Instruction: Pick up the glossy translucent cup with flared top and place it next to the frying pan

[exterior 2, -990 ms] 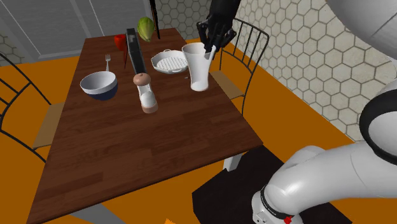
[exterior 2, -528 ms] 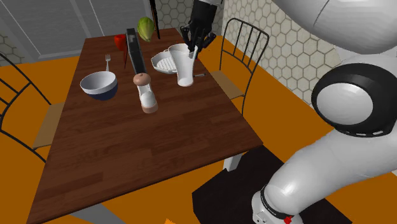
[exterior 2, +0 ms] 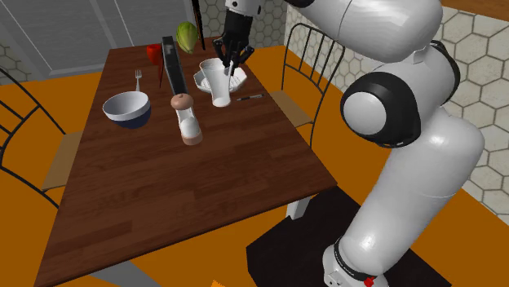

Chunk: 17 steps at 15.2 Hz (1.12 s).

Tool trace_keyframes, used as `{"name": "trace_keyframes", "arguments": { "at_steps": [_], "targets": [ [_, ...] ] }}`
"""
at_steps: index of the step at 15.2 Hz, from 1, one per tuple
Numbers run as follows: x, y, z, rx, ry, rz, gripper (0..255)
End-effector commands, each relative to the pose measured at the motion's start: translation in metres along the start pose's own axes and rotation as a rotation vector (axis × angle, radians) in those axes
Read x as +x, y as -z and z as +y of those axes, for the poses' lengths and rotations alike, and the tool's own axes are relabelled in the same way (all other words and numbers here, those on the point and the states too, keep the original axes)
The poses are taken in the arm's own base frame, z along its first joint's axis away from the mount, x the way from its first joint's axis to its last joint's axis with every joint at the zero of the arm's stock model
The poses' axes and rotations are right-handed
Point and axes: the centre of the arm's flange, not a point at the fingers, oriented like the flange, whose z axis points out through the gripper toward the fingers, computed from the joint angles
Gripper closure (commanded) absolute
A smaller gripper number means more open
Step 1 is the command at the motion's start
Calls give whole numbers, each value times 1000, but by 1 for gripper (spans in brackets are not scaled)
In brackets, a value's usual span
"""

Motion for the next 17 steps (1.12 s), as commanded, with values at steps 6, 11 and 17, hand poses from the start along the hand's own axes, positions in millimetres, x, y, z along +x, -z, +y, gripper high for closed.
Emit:
{"name": "trace_keyframes", "arguments": {
  "at_steps": [6,11,17],
  "targets": [
    [28,-35,6,0,0,1,255],
    [30,-60,14,0,0,1,255],
    [31,-90,24,0,0,1,255]
  ]
}}
